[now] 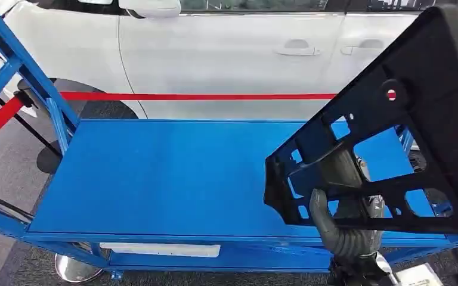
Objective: Take the parts from the cabinet and place them on the table.
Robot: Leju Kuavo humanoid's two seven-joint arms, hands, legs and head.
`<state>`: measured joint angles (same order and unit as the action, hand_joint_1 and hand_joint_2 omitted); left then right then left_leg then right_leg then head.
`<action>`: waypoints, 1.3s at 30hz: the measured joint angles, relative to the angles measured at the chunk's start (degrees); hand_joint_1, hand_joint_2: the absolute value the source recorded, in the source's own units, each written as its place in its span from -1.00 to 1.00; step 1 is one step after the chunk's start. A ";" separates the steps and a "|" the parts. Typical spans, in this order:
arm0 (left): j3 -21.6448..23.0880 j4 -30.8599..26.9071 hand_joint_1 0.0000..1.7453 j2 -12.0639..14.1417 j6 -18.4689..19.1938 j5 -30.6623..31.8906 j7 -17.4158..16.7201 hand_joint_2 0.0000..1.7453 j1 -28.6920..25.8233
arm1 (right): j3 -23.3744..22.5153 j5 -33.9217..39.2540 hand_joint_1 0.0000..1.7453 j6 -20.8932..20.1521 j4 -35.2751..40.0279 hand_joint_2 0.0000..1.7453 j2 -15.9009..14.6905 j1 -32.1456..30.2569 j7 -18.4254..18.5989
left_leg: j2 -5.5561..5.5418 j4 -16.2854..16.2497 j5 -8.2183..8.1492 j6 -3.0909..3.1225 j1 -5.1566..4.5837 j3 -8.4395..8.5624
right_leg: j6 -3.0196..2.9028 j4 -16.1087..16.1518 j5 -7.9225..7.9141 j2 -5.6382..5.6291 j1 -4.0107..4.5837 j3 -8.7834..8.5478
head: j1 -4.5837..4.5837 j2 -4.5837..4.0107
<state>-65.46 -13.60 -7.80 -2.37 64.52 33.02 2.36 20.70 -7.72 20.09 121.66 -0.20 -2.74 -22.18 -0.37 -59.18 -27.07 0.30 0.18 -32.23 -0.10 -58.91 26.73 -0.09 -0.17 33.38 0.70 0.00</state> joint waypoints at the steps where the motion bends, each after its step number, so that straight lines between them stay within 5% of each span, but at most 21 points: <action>1: -0.20 0.00 -1.00 -0.02 0.27 -0.07 0.04 -1.00 -0.06 | 0.02 0.02 1.00 -0.45 0.07 1.00 0.04 -0.45 -0.38 | 0.06 0.58 0.43 0.45 0.22 -0.03 | 0.34 0.08 -0.13 -0.05 0.14 -0.03 | 0.02 0.00; 3: -0.33 -0.02 -1.00 -0.11 0.47 0.24 -0.06 -1.00 0.01 | 0.04 0.00 1.00 -1.39 0.18 1.00 0.07 -1.42 -1.65 | 0.30 1.50 1.34 1.16 0.63 0.00 | 1.08 -2.07 2.90 -0.06 -0.05 0.64 | -0.24 0.00; 5: -0.46 -0.02 -1.00 -0.13 0.51 0.09 -0.55 -1.00 0.03 | 0.20 -0.04 1.00 -2.78 0.37 1.00 0.07 -2.64 -3.33 | 0.36 1.43 1.75 1.56 0.62 -0.76 | 1.49 -10.14 8.46 -0.06 -0.38 3.63 | -0.48 0.00; 7: -0.77 -0.02 -1.00 -0.13 0.55 0.09 -1.03 -1.00 -0.02 | 0.50 -0.09 1.00 -3.90 0.37 1.00 0.07 -4.02 -4.55 | 0.41 1.26 2.19 1.45 0.62 -1.56 | 1.85 -16.17 10.85 -0.06 -0.64 5.56 | -0.50 0.00; 9: -0.92 -0.02 -1.00 -0.22 0.55 0.09 -1.14 -1.00 -0.06 | 0.83 -0.09 1.00 -4.42 0.39 1.00 0.07 -4.82 -5.01 | 0.42 0.86 2.61 1.16 0.69 -2.46 | 2.06 -12.66 8.02 0.04 -0.99 2.78 | -0.48 0.00; 11: -1.16 -0.02 -1.00 -0.48 0.55 0.08 -1.27 -1.00 -0.03 | 1.01 -0.09 1.00 -4.51 0.52 1.00 0.07 -5.06 -5.12 | 0.38 0.47 2.92 0.70 0.78 -3.04 | 2.01 -2.86 4.35 0.08 -1.23 -3.46 | -0.50 0.00; 12: -1.25 -0.02 -1.00 -0.50 0.55 0.09 -1.29 -1.00 -0.03 | 1.05 -0.09 1.00 -4.53 0.59 1.00 0.07 -5.06 -5.16 | 0.35 0.27 3.11 0.35 0.68 -3.28 | 1.80 1.25 5.08 0.04 -1.19 -5.78 | -0.52 0.00; 13: -1.32 -0.02 -1.00 -0.52 0.55 0.06 -1.31 -1.00 -0.03 | 1.14 -0.09 1.00 -4.58 0.61 1.00 0.07 -5.37 -5.21 | 0.28 0.28 3.44 -0.11 0.60 -3.24 | 1.42 0.56 3.77 -0.23 -0.65 -5.31 | -0.35 0.00; 15: -1.51 -0.02 -1.00 -0.52 0.57 0.00 -1.31 -1.00 0.03 | 1.14 -0.09 1.00 -4.58 0.85 1.00 0.07 -5.54 -5.23 | 0.25 0.42 4.19 -1.02 0.58 -3.42 | 0.81 0.73 3.74 -0.29 -0.46 -4.78 | -0.37 0.00; 17: -1.71 -0.02 -1.00 -0.50 0.57 0.00 -1.33 -1.00 -0.17 | 1.18 -0.09 1.00 -4.62 0.87 1.00 0.09 -5.59 -5.23 | 0.15 0.24 4.28 -1.76 0.85 -3.93 | -0.44 1.29 2.57 -0.04 -1.03 -3.98 | -0.49 0.00; 20: -1.75 -0.02 -1.00 -0.59 0.62 0.09 -1.42 -1.00 -0.17 | 1.27 -0.06 1.00 -4.62 0.92 1.00 0.22 -5.71 -5.21 | 0.20 -8.81 -5.24 -2.19 0.94 -6.95 | -1.49 1.20 0.93 0.16 -0.70 -1.95 | -0.13 0.00; 22: -1.75 -0.02 -1.00 -0.59 0.62 0.09 -1.44 -1.00 -0.11 | 1.35 -0.06 1.00 -4.64 0.90 1.00 0.22 -5.79 -5.21 | 0.20 -16.55 -8.51 -2.38 0.90 -8.38 | -1.57 1.03 -0.14 0.25 -0.29 -0.41 | -0.13 0.00; 24: -1.75 -0.02 -1.00 -0.57 0.60 0.09 -1.44 -1.00 -0.11 | 1.48 -0.06 1.00 -4.64 0.90 1.00 0.22 -5.82 -5.21 | 0.20 -15.82 -5.60 -2.07 0.89 -5.80 | -1.56 0.55 -1.06 0.32 -0.02 1.21 | -0.11 0.00; 26: -1.75 -0.02 -1.00 -0.59 0.60 0.09 -1.44 -1.00 -0.07 | 1.51 -0.06 1.00 -4.64 0.92 1.00 0.22 -5.84 -5.21 | 0.18 -6.97 -2.33 -1.28 0.67 0.83 | -1.39 -0.02 -1.78 0.27 0.20 2.59 | -0.09 0.00; 28: -1.75 -0.11 -1.00 -0.52 0.62 0.09 -1.42 -1.00 0.19 | 1.53 -0.06 1.00 -4.62 1.03 1.00 0.24 -5.87 -5.21 | 0.19 2.21 -4.61 -0.41 0.21 6.53 | -0.90 -0.43 -2.55 0.27 0.50 3.25 | -0.15 0.00; 32: -1.77 -0.11 -1.00 -0.63 0.62 0.09 -1.44 -1.00 0.03 | 1.64 -0.06 1.00 -4.64 1.03 1.00 0.24 -5.94 -5.23 | 0.23 2.88 -2.31 0.79 0.29 5.16 | 0.77 0.46 -4.38 0.29 0.40 3.19 | 0.05 0.00; 33: -1.77 -0.11 -1.00 -0.66 0.62 0.11 -1.46 -1.00 0.25 | 1.62 -0.06 1.00 -4.64 1.03 1.00 0.24 -6.07 -5.21 | 0.66 3.15 -1.38 1.30 0.44 4.56 | 0.95 -0.38 -2.29 0.04 0.07 3.95 | 0.00 0.00; 34: -1.77 -0.13 -1.00 -0.63 0.62 0.09 -1.44 -1.00 0.25 | 1.64 -0.06 1.00 -4.64 1.05 1.00 0.24 -6.05 -5.25 | 0.76 3.22 -0.59 1.97 0.45 3.71 | 1.12 -2.89 1.46 0.00 -0.07 4.82 | -0.31 0.00; 36: -1.77 -0.13 -1.00 -0.66 0.62 0.09 -1.44 -1.00 0.18 | 1.64 -0.09 1.00 -4.64 1.05 1.00 0.24 -6.14 -5.21 | 0.86 3.06 0.68 1.91 0.41 2.08 | 1.69 -10.80 7.50 0.05 -0.41 6.78 | -0.35 0.00; 37: -1.77 -0.13 -1.00 -0.66 0.62 0.09 -1.44 -1.00 0.17 | 1.64 -0.09 1.00 -4.64 1.05 1.00 0.24 -6.18 -5.21 | 0.88 2.82 1.32 1.78 0.40 1.09 | 1.97 -14.70 8.75 0.06 -0.55 7.49 | -0.37 0.00; 39: -1.77 -0.13 -1.00 -0.66 0.62 0.09 -1.44 -1.00 0.16 | 1.64 -0.09 1.00 -4.62 1.05 1.00 0.24 -6.19 -5.21 | 0.94 2.20 2.29 1.48 0.48 -0.87 | 2.32 -16.00 6.20 0.09 -0.86 5.98 | -0.39 0.00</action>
<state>-67.23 -13.73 -8.46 -1.75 64.61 31.58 2.52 22.34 -7.80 15.47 122.70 0.04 -8.93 -27.39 0.57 -56.97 -24.78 1.78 0.66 -33.09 2.21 -74.91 32.93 0.00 -1.03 39.36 0.31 0.00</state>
